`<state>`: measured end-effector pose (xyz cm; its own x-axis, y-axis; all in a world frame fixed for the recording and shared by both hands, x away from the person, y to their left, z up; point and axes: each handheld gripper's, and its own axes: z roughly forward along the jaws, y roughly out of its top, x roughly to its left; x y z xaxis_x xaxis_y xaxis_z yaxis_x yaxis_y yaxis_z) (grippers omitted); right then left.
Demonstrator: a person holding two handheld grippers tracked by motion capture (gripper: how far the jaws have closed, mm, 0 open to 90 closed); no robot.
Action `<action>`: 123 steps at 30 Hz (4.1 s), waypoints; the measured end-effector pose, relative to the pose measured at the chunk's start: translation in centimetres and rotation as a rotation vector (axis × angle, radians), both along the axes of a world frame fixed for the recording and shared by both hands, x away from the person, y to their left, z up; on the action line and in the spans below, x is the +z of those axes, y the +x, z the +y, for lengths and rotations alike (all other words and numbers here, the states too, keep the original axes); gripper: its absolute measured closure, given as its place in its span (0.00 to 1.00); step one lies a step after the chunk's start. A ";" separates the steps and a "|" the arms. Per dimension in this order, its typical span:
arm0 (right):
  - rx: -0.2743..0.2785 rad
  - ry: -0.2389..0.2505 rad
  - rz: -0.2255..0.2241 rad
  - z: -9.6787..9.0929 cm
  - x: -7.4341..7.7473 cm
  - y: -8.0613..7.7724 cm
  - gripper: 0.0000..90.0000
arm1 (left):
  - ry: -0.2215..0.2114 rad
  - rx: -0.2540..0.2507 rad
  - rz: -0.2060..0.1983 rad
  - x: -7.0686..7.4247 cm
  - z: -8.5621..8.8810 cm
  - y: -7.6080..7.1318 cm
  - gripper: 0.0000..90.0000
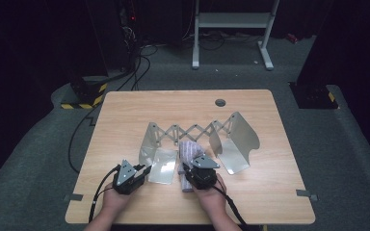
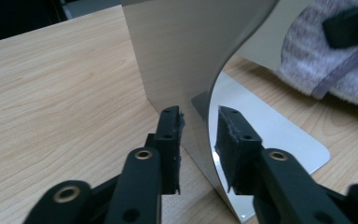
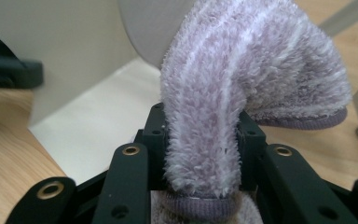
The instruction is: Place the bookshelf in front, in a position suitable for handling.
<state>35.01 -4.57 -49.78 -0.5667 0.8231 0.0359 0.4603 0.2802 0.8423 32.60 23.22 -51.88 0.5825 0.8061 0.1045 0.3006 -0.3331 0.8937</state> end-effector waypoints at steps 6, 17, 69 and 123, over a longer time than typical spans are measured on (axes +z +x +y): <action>0.017 0.061 -0.062 -0.3 2.2 -0.9 0.72 | -0.020 -0.018 -0.008 0.2 0.1 -0.4 0.70; 0.021 0.123 -0.162 -0.8 4.9 -2.1 0.72 | -0.016 -0.027 -0.004 0.2 0.1 -0.5 0.69; 0.034 -0.079 -0.249 0.5 5.9 1.3 0.74 | 0.018 0.028 0.050 -0.5 -0.8 1.0 0.81; 0.030 0.044 -0.324 -2.2 7.8 -1.7 0.73 | 0.014 0.034 0.054 -0.5 -0.8 1.0 0.81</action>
<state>33.27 -6.78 -42.01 -0.5782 0.8078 -0.1149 0.1587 0.2495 0.9553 33.60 22.38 -52.41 0.5602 0.8240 0.0848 0.3595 -0.3341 0.8713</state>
